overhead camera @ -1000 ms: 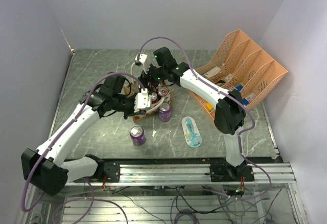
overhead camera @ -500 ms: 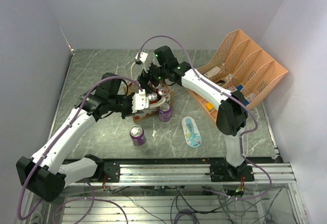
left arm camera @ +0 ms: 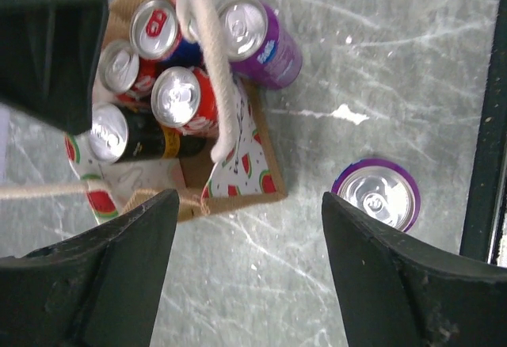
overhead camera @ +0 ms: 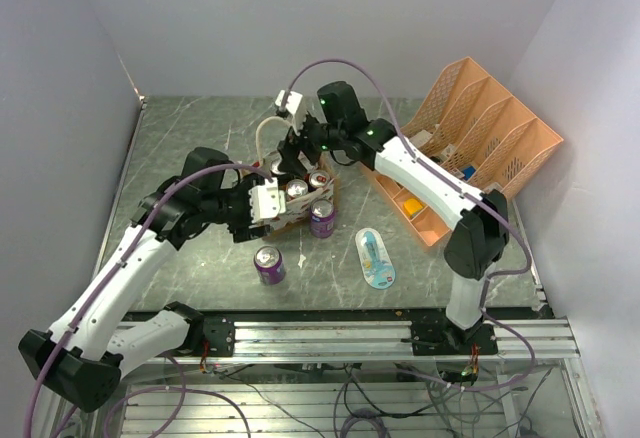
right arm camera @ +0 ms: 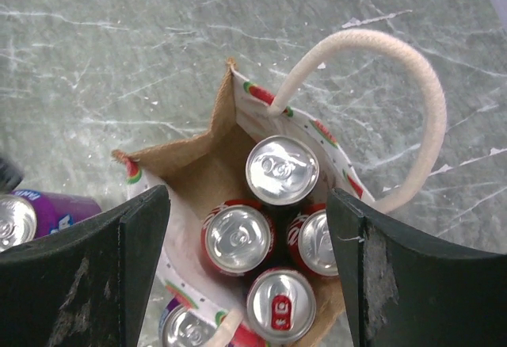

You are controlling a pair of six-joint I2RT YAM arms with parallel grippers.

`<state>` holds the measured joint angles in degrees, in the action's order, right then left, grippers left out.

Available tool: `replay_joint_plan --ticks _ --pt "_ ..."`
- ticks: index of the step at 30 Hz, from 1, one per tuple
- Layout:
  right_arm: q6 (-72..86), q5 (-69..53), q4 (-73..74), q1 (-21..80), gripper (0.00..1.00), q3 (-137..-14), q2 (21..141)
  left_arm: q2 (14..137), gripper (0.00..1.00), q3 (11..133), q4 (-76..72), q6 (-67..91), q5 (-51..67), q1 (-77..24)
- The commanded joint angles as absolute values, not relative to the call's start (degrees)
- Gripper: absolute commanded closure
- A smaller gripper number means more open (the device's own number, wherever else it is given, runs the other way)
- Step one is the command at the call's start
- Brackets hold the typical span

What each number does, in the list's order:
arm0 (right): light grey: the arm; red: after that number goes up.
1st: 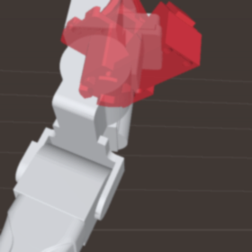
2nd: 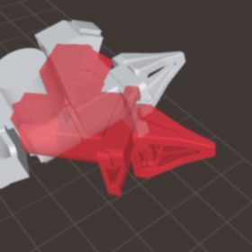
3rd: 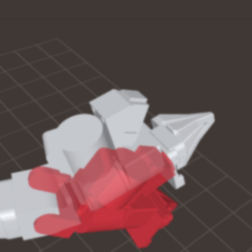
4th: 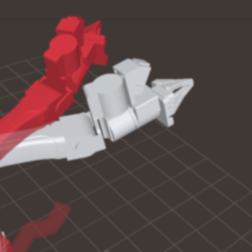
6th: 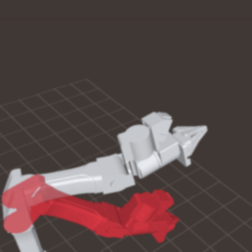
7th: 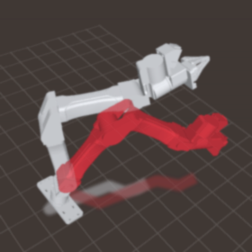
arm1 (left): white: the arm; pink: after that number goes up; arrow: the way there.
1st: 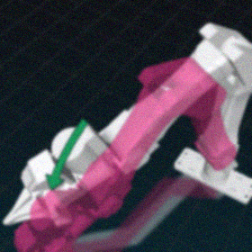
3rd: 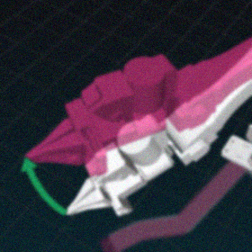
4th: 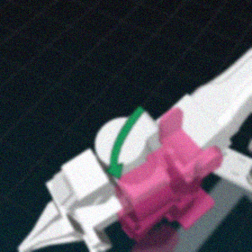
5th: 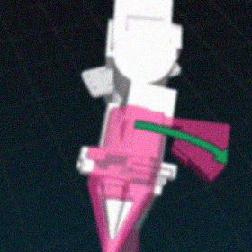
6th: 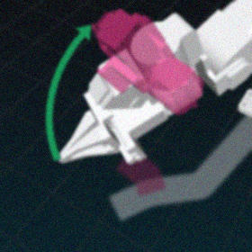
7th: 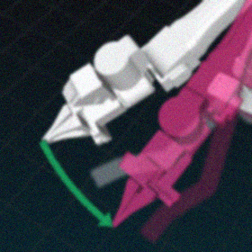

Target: Place the beverage into the canvas bag

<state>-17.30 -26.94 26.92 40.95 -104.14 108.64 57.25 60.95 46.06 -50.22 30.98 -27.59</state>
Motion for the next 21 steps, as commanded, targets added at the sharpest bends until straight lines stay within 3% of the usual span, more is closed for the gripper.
replay_joint_plan --ticks 1,9,17,21 --pt "-17.13 -25.03 24.19 41.16 0.2 -99.76 101.33 57.52 0.16 61.37 51.31 -48.84 22.56 -27.42" --pt "-20.77 -19.08 21.1 39.23 0.19 -90.89 89.57 54.65 0.11 59.94 63.82 -59.03 21.24 -27.42" --pt "-19.06 -24.32 19.36 25.3 0.19 -84.62 79.8 63.16 0.15 53.61 62.91 -61.28 18.74 -27.51" --pt "-19.68 -24.81 17.73 19.19 0.19 -76.94 73.26 67.39 0.12 50.36 58.89 -61.85 20.01 -27.89"
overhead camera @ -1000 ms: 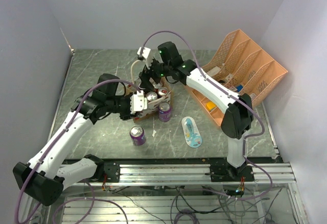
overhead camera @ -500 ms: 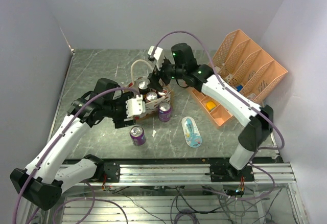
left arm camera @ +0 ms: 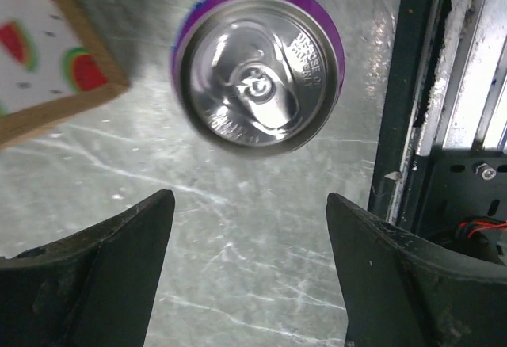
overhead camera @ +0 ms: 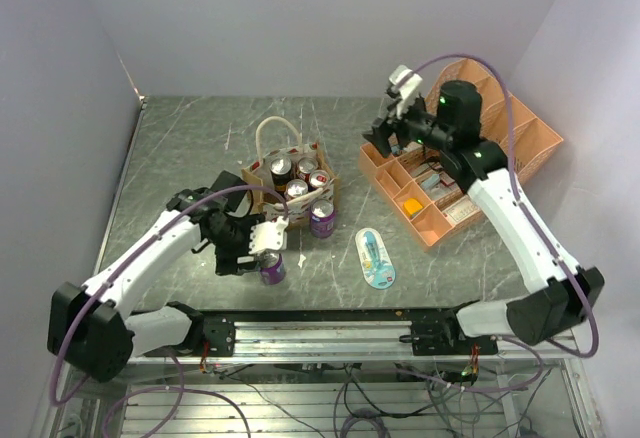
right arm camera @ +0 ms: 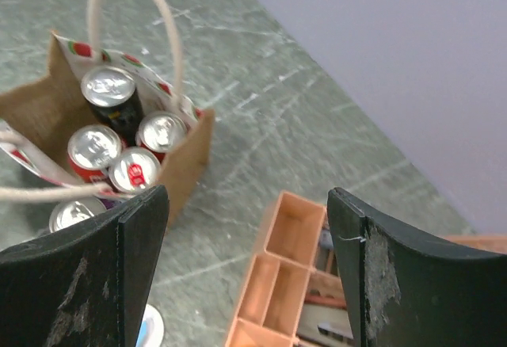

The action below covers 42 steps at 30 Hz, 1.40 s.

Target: Place the beverage into the canvas bag

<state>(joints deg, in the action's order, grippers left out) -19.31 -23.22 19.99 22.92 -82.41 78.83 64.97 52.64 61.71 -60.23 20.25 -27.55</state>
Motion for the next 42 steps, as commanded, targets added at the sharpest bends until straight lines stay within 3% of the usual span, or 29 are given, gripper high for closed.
replay_joint_plan --ticks 1,9,33,37,42 --pt "-19.62 -25.1 17.33 17.81 0.19 -74.77 71.67 68.06 0.1 49.89 57.52 -61.84 20.3 -27.99" --pt "-20.54 -27.71 14.79 9.0 0.19 -59.58 61.67 72.16 0.0 49.3 52.9 -61.46 26.32 -28.79" --pt "-18.67 -33.91 14.18 3.98 0.18 -57.67 62.23 70.97 0.04 47.11 47.23 -57.75 36.64 -31.68" --pt "-18.3 -34.41 13.91 3.6 0.18 -57.68 62.28 71.78 0.09 47.79 47.49 -57.85 36.65 -32.53" --pt "-18.53 -34.37 13.55 3.55 0.18 -57.7 62.03 72.03 0.26 48.73 47.51 -57.92 36.65 -33.02"
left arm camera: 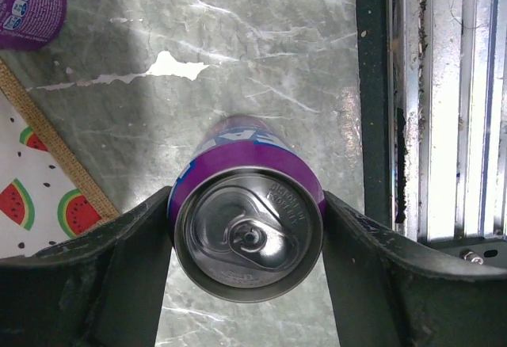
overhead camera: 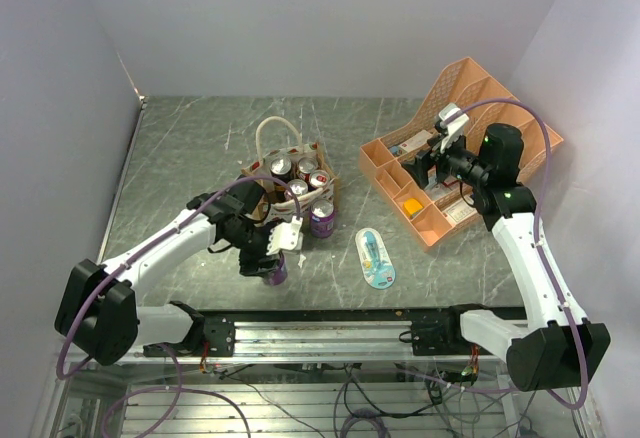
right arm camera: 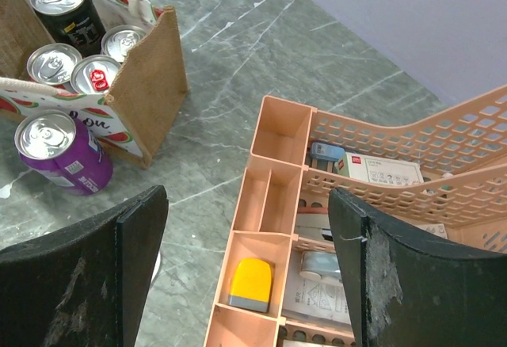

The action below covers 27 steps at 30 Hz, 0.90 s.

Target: Place the beverage into the canvas bag

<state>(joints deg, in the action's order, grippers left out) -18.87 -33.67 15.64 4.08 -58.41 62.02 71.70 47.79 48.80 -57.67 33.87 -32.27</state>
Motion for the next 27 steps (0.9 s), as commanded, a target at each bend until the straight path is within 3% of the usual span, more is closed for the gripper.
replay_joint_plan --ticks 1,4,8,13,27 --pt "-18.53 -34.37 13.54 3.48 0.18 -56.32 62.05 72.05 0.31 49.22 47.73 -58.05 36.65 -33.0" --pt "-18.44 -34.72 13.32 3.43 0.18 -55.91 62.25 73.06 0.45 51.81 50.57 -59.91 36.23 -33.05" --pt "-18.13 -36.15 13.19 2.79 0.17 -55.9 62.71 73.97 0.72 57.36 57.19 -62.11 35.4 -33.03" --pt "-17.16 -38.72 12.75 1.36 0.15 -55.98 63.3 70.14 0.9 61.0 61.64 -62.03 34.29 -33.05" --pt "-20.68 -48.24 13.32 1.22 0.1 -54.85 64.61 56.15 0.93 72.1 65.01 -46.7 27.12 -32.46"
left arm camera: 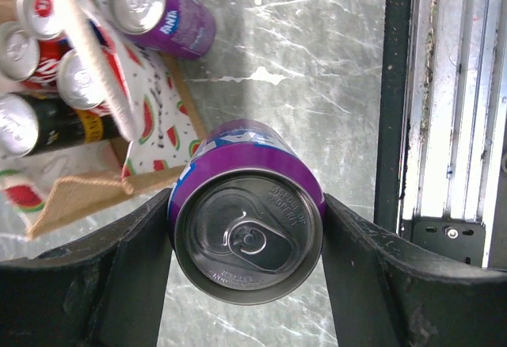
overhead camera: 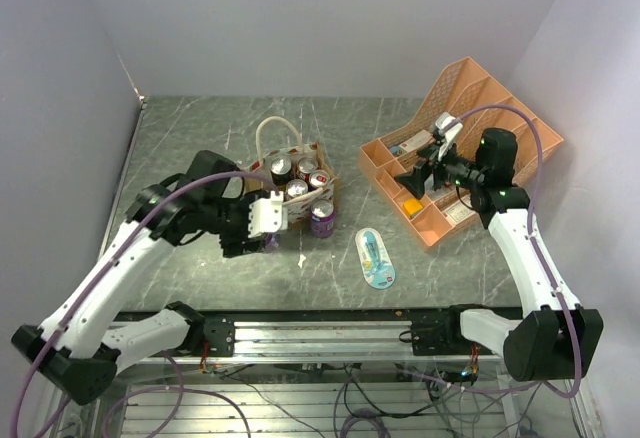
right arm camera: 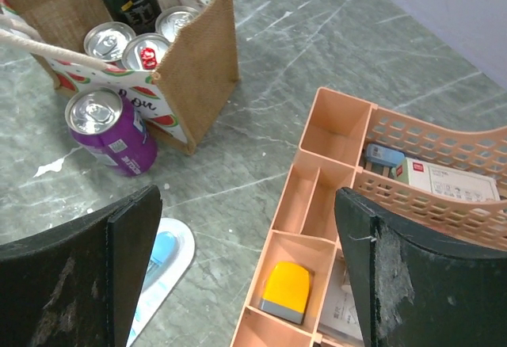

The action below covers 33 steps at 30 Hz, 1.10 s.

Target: Place the beverage into the canvas bag

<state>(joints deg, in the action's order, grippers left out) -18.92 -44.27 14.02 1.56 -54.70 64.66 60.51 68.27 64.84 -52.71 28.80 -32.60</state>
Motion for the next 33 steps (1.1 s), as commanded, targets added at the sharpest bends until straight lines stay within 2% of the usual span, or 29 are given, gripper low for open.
replay_joint_plan --ticks 1,6,12,20,28,33 --pt "-21.01 -49.24 13.61 1.31 0.1 -55.26 64.95 55.48 0.93 72.78 65.12 -46.0 26.47 -31.86" --pt "-23.95 -53.01 16.47 3.63 0.09 -57.0 67.34 53.67 0.93 73.65 62.06 -43.04 29.21 -27.17" --pt "-31.3 -48.99 21.37 15.06 0.1 -62.8 72.71 54.33 0.93 76.19 54.53 -33.45 35.24 -17.96" --pt "-33.31 -47.53 19.66 26.79 0.11 -68.21 81.39 59.03 0.93 80.4 46.07 -24.21 26.09 -16.86" --pt "-32.77 -44.79 18.03 35.54 0.23 -71.36 85.6 64.64 0.93 80.06 34.87 -19.01 27.2 -16.87" --pt "-32.89 -44.99 18.75 37.56 0.4 -72.0 86.55 68.58 0.93 78.83 28.8 -16.04 28.81 -16.83"
